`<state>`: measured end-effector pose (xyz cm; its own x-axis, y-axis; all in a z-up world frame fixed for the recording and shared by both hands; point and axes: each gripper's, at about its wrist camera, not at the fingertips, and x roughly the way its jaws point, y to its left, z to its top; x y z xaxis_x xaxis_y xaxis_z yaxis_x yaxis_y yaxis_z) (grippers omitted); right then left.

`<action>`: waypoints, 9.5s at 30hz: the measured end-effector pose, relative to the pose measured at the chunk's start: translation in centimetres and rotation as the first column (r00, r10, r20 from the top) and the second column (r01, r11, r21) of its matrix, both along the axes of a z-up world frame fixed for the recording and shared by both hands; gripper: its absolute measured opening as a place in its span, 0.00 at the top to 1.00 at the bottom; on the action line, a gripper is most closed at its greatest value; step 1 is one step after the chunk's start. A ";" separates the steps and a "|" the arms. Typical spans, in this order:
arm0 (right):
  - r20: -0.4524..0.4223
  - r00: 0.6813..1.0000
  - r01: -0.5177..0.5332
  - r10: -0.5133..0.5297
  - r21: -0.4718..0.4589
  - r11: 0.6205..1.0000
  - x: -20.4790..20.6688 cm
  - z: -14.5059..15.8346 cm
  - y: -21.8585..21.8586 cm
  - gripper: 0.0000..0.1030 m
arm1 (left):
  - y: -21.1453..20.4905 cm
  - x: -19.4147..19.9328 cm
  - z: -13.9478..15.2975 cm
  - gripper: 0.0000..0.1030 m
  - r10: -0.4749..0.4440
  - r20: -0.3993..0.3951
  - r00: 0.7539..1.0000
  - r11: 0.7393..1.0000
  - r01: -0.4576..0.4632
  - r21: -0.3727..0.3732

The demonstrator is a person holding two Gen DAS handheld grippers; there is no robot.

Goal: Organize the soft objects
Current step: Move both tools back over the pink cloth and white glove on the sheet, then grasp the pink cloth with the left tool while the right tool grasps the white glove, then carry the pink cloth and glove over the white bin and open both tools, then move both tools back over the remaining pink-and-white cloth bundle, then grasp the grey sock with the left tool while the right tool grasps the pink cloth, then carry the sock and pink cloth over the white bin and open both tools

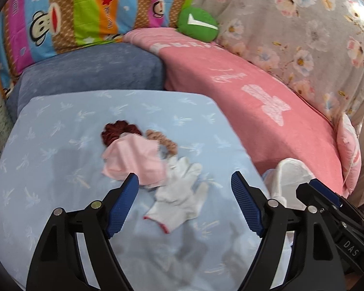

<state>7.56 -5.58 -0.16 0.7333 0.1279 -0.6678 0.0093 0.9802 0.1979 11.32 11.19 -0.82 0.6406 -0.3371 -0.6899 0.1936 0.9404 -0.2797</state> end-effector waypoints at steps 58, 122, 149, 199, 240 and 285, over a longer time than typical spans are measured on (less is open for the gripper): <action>-0.013 0.997 -0.078 0.079 0.061 0.995 3.3 -1.7 4.1 0.96 | 2.6 2.5 0.9 0.98 0.012 -0.018 1.000 0.998 -0.013 -0.060; 0.158 0.893 0.402 -0.421 0.142 0.905 -8.8 4.6 -23.8 0.89 | -26.2 -3.2 5.4 0.52 -0.474 0.047 0.879 0.881 0.473 0.026; 0.156 0.933 0.312 -0.323 0.092 0.946 -6.9 5.3 -17.7 0.71 | -19.4 -1.9 5.3 0.45 -0.342 0.065 0.938 0.939 0.343 -0.008; -0.073 0.982 -0.175 0.174 -0.005 0.985 9.1 -6.1 12.0 0.54 | 9.6 2.9 -4.0 0.18 0.232 -0.075 0.970 0.971 -0.227 0.070; -0.044 0.998 -0.030 0.037 0.147 0.989 8.9 -6.3 5.9 0.96 | 2.4 5.9 -8.9 0.18 0.051 -0.186 0.981 0.999 -0.053 -0.003; 0.230 0.955 0.149 -0.188 0.179 0.973 -5.2 6.8 -9.1 0.96 | -10.9 -1.7 3.8 0.77 -0.196 0.056 0.979 0.981 0.195 0.020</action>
